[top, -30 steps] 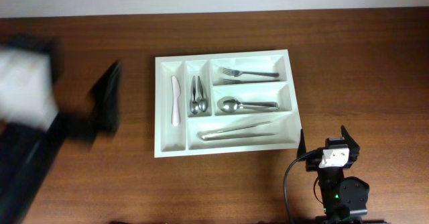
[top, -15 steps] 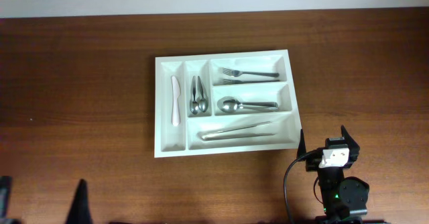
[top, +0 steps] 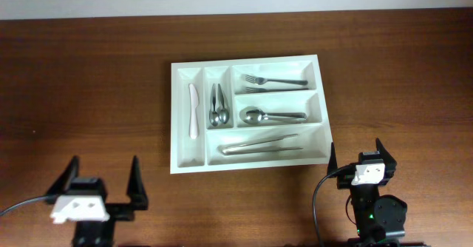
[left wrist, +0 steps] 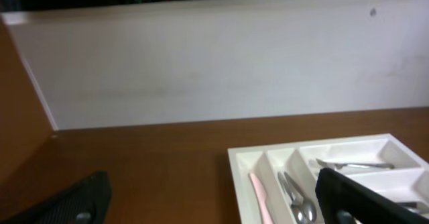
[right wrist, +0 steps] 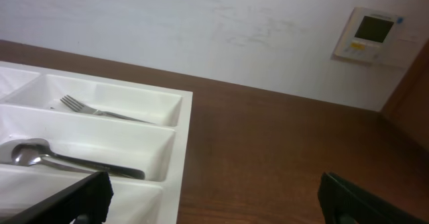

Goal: Pack container

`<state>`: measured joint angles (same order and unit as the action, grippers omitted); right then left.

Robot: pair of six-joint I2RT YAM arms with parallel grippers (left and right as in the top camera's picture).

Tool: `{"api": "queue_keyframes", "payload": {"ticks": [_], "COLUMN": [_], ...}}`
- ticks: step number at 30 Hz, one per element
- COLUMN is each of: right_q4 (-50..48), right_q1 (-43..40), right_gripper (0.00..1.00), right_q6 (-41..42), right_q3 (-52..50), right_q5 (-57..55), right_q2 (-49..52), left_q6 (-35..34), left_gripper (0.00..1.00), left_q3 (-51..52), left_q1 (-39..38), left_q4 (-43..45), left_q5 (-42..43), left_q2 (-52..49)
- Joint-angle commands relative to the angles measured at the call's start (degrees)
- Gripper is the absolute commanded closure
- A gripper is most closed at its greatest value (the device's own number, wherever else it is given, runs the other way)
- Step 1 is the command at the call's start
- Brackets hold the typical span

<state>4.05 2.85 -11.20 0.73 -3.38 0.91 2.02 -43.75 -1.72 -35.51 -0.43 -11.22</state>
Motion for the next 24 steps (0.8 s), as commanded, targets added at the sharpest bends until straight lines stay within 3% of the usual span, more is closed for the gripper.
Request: {"api": "queue_keyframes", "payload": {"ticks": [1,17,24], "right_q4": [0.26,0.26,0.26], "right_q1": [0.42,0.42,0.42], "right_gripper": [0.01,0.02,0.01], "right_q6": [-0.37,-0.37,-0.37], "right_q3": [-0.39,-0.42,-0.42], "right_q5": [0.13,0.13,0.13], "right_q2": [-0.55,-0.55,-0.55], "left_q6": [0.76,0.79,0.83], "left_gripper": [0.01,0.01,0.01], "left_q3": [8.50,31.87,37.09], "left_q1": [0.39,0.39,0.39], "left_q4": [4.61,29.09,32.09], "left_q5": [3.30,4.13,3.65], "left_q2": [2.69,2.97,6.91]}}
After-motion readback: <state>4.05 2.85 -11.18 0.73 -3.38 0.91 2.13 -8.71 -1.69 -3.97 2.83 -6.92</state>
